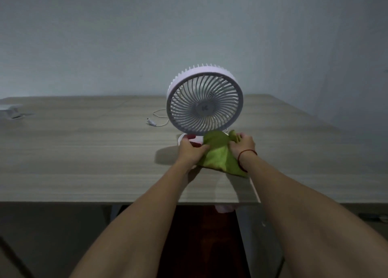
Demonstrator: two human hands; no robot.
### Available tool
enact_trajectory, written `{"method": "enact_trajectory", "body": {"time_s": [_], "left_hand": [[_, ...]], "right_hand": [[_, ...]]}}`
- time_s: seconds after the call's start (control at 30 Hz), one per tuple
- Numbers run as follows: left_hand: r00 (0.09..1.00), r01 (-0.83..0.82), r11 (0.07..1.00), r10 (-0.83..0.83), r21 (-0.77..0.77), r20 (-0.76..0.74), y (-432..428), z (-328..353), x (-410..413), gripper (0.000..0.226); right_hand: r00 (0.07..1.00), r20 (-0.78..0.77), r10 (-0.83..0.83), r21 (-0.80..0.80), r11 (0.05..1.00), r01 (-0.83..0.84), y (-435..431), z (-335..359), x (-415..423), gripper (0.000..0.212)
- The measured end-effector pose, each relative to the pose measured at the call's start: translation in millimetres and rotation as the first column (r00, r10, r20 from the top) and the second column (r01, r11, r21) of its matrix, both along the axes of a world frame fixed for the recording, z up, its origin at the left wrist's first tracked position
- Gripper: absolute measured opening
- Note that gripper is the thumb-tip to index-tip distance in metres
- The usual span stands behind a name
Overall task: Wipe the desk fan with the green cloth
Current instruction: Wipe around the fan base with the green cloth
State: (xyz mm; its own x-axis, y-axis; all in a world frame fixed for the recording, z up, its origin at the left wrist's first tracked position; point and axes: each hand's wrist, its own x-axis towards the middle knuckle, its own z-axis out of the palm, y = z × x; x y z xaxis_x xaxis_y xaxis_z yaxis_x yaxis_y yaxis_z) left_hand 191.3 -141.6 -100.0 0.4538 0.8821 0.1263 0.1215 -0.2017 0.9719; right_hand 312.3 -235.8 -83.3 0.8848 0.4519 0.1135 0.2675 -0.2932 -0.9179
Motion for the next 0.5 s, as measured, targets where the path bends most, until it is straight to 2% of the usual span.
{"method": "enact_trajectory", "body": {"time_s": [0.07,0.1,0.17,0.2,0.27,0.37,0.4,0.5], "left_hand": [[0.994,-0.086,0.989,0.094,0.122,-0.063,10.7,-4.7,-7.3,0.052],[0.979,-0.13,0.972,0.157,0.198,-0.129,18.8,-8.4,-14.5,0.051],[0.9,-0.145,0.905,0.288,0.399,-0.326,35.1,-16.2,-29.6,0.063],[0.846,-0.077,0.884,0.303,0.461,-0.439,39.4,-17.7,-34.5,0.074],[0.756,0.1,0.884,0.231,0.456,-0.613,43.7,-18.4,-37.0,0.092],[0.691,0.245,0.868,0.156,0.432,-0.705,50.1,-20.4,-31.4,0.098],[0.676,0.266,0.862,0.151,0.431,-0.721,53.0,-20.7,-30.3,0.098],[0.648,0.309,0.857,0.128,0.413,-0.751,63.6,-21.8,-30.4,0.097]], "right_hand": [[0.991,0.045,-0.124,-0.136,0.982,0.129,5.3,-2.3,10.0,0.033],[0.983,0.124,-0.138,-0.245,0.955,0.165,8.9,-4.5,11.0,0.04],[0.946,0.321,-0.053,-0.38,0.907,0.18,15.8,-9.3,8.4,0.057],[0.919,0.395,0.014,-0.394,0.906,0.155,19.3,-11.6,5.9,0.065],[0.892,0.415,0.179,-0.424,0.906,0.016,25.9,-17.3,2.0,0.076],[0.857,0.292,0.424,-0.607,0.775,-0.176,28.7,-31.0,-0.8,0.091],[0.836,0.299,0.461,-0.644,0.743,-0.179,27.9,-34.8,0.2,0.091],[0.767,0.387,0.512,-0.626,0.757,-0.189,22.0,-36.0,8.4,0.073]]}}
